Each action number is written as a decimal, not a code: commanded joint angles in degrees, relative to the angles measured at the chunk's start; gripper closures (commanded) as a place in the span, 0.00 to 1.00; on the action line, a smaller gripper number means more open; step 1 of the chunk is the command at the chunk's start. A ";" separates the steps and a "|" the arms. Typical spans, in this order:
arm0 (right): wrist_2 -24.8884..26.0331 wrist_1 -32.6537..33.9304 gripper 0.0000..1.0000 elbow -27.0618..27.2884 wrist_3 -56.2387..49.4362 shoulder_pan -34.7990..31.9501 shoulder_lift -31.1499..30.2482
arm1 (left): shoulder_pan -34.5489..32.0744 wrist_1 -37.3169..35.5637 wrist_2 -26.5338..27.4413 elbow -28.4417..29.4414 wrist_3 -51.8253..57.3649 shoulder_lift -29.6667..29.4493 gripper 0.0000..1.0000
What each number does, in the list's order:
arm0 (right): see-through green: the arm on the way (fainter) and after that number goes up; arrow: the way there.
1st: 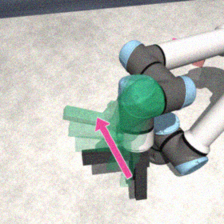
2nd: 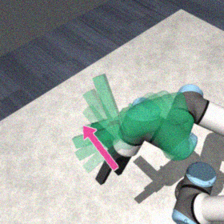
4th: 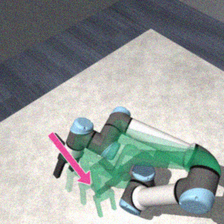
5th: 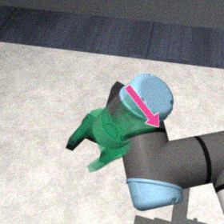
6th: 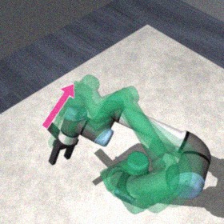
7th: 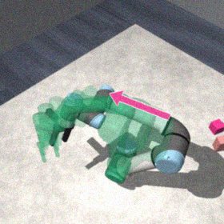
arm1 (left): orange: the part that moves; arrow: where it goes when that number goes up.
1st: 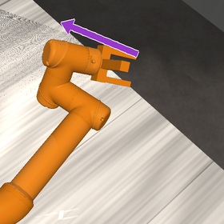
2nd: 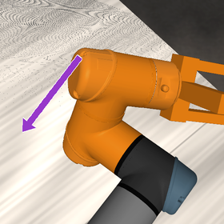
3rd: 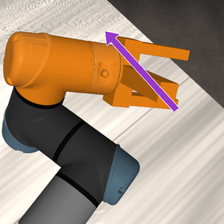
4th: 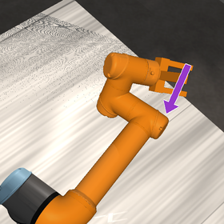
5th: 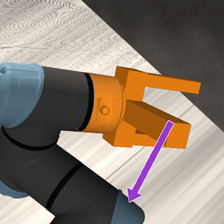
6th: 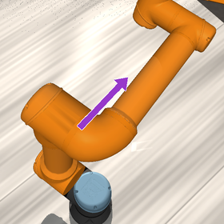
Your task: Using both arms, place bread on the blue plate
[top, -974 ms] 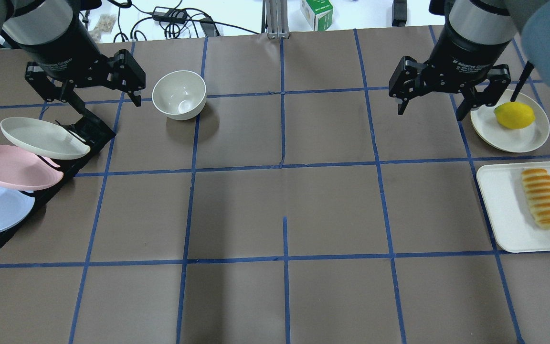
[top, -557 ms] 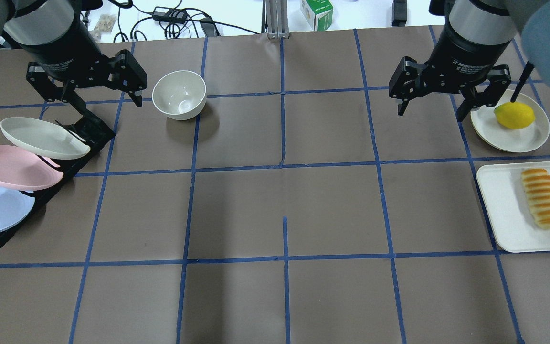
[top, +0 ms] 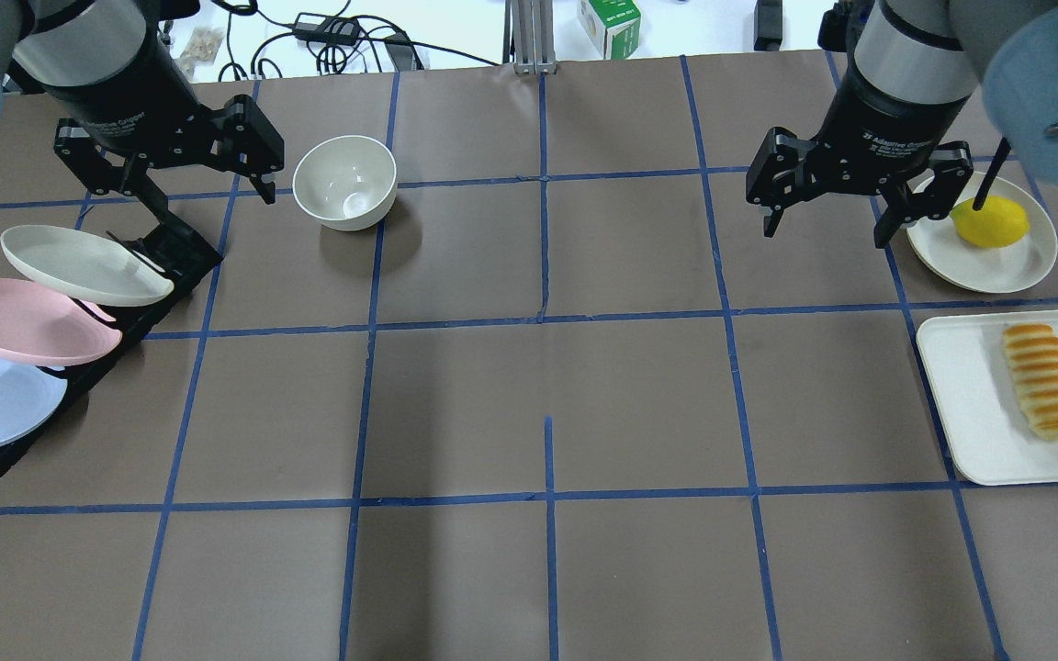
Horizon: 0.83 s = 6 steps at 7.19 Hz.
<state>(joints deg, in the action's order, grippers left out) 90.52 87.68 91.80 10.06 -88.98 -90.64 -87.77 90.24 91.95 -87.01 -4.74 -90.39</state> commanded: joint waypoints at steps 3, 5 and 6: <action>-0.52 1.00 0.00 0.57 -0.04 0.74 0.12 | -0.03 -0.15 0.07 -0.09 0.00 0.03 0.00; 0.70 0.30 0.00 1.01 -0.83 1.78 0.64 | 0.58 -0.06 0.50 -0.70 1.05 1.43 0.00; 0.71 0.99 0.00 1.01 -5.62 4.49 0.82 | 1.72 -0.06 -0.02 -1.40 1.84 1.79 0.00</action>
<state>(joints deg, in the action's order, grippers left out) 91.00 88.30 92.68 8.31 -86.87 -90.07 -87.02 90.14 92.19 -87.61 -3.65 -89.26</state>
